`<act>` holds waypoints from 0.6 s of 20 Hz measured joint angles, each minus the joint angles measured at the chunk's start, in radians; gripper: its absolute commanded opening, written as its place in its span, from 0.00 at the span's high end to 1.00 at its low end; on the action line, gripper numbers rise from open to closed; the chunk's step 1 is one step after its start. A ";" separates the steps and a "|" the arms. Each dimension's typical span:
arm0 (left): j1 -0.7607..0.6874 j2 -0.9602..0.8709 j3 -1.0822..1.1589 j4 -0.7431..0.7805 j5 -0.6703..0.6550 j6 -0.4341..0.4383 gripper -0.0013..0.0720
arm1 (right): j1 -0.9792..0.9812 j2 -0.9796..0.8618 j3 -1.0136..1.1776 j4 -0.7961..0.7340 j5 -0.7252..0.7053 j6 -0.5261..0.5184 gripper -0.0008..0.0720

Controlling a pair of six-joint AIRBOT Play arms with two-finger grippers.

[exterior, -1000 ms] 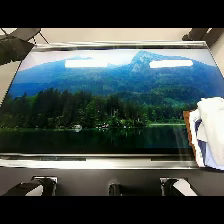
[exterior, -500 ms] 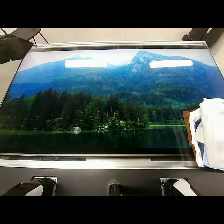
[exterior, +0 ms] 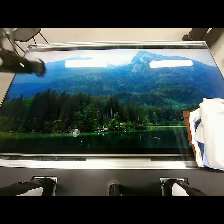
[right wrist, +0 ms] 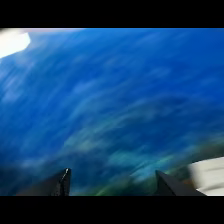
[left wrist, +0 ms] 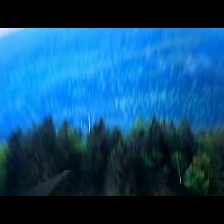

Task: Fold the shirts.

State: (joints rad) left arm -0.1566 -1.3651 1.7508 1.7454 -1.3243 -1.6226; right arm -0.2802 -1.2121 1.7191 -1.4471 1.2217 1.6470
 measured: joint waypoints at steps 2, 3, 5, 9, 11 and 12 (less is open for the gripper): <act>-0.010 0.000 -0.122 -0.029 -0.054 -0.046 0.00 | 0.166 -0.071 -0.032 0.020 0.090 0.053 0.14; -0.015 0.017 -0.204 -0.051 -0.059 -0.068 0.00 | 0.229 -0.106 -0.051 0.034 0.135 0.071 0.11; -0.026 0.066 -0.361 -0.082 -0.025 -0.115 0.00 | 0.332 -0.172 -0.090 0.045 0.210 0.096 0.03; -0.034 0.119 -0.529 -0.107 0.035 -0.162 0.00 | 0.425 -0.244 -0.126 0.040 0.279 0.116 0.03; -0.037 0.128 -0.560 -0.116 0.045 -0.172 0.00 | 0.445 -0.259 -0.132 0.035 0.294 0.120 0.03; -0.037 0.130 -0.568 -0.120 0.050 -0.175 0.00 | 0.451 -0.263 -0.135 0.033 0.300 0.122 0.03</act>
State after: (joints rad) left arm -0.1932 -1.2350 1.1824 1.6257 -1.2743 -1.7973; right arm 0.1703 -1.4750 1.5845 -1.4143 1.5219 1.7695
